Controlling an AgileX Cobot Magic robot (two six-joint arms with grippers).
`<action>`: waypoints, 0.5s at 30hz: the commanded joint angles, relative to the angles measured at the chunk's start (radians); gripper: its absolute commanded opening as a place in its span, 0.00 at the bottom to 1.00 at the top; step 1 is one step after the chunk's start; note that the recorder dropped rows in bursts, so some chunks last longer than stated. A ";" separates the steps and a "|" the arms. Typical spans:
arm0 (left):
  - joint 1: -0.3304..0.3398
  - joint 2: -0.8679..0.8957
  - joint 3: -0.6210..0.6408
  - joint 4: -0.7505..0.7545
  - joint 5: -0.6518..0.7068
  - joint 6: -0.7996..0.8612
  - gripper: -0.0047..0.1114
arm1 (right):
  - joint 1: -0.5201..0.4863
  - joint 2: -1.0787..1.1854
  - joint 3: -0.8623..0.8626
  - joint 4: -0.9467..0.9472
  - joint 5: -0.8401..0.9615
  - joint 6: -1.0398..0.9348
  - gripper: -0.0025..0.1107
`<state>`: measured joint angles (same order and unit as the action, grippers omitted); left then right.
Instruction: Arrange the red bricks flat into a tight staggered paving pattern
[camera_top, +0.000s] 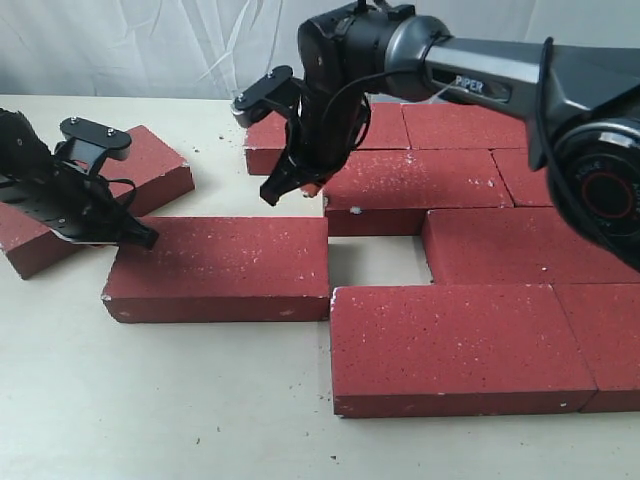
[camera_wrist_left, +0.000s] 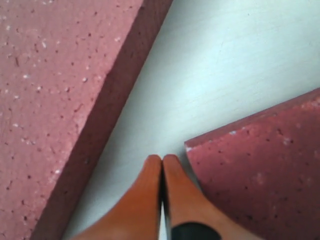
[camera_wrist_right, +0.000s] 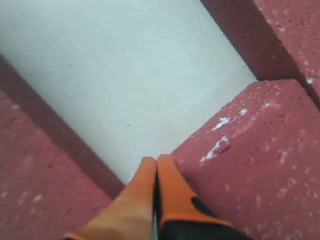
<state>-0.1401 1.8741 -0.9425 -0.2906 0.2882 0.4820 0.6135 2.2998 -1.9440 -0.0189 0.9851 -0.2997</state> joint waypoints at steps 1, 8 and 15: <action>-0.001 -0.010 -0.003 0.000 -0.001 -0.004 0.04 | 0.016 -0.084 -0.003 0.178 0.178 -0.132 0.01; -0.001 -0.010 -0.003 0.000 -0.001 -0.004 0.04 | 0.047 -0.132 0.148 0.416 0.236 -0.346 0.01; -0.001 -0.010 -0.003 0.000 0.000 -0.004 0.04 | 0.113 -0.190 0.383 0.480 0.207 -0.527 0.01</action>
<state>-0.1401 1.8741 -0.9425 -0.2906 0.2882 0.4820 0.7052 2.1457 -1.6252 0.4422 1.2146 -0.7539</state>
